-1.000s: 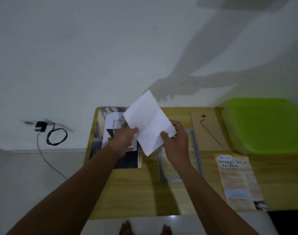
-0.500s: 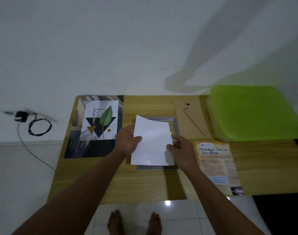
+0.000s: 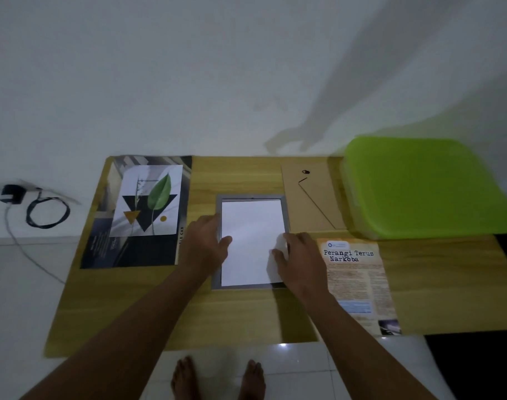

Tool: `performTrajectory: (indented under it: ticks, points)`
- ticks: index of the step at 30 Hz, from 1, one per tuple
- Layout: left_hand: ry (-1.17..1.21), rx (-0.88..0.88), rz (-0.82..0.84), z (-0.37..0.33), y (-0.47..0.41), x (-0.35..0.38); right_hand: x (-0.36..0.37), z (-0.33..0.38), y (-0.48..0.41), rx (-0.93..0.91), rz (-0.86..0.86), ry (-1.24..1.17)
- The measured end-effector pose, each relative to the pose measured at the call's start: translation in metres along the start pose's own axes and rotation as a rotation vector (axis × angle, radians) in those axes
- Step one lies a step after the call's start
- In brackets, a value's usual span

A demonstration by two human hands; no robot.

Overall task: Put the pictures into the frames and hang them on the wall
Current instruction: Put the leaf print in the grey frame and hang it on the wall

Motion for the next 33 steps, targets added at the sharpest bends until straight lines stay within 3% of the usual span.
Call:
performTrajectory:
  ticks: [3, 7, 20, 28, 33]
  points:
    - [-0.135, 0.115, 0.13, 0.005, 0.001, 0.017, 0.008, 0.004, 0.002, -0.192, 0.094, 0.104]
    - [-0.234, 0.175, 0.177, 0.003, 0.002, 0.023, 0.025, 0.002, 0.001, -0.309, 0.211, 0.211]
    - [-0.419, 0.29, 0.217, 0.0, -0.005, 0.021, 0.028, 0.004, -0.007, -0.349, 0.168, 0.161]
    - [-0.397, 0.272, 0.275, 0.015, -0.004, 0.023, 0.001, -0.01, -0.067, -0.229, 0.002, 0.181]
    - [-0.352, 0.211, 0.336, 0.029, -0.004, 0.033, -0.008, -0.049, -0.119, 0.045, 0.052, 0.319]
Point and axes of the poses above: each hand's wrist, its own y-axis away from the middle knuckle, its own x-axis out of the palm, z = x × y, the point moved 7 cm from there along -y, towards the middle knuckle, and after that the axes turned 9 degrees about -z, right-handed, at the moved point
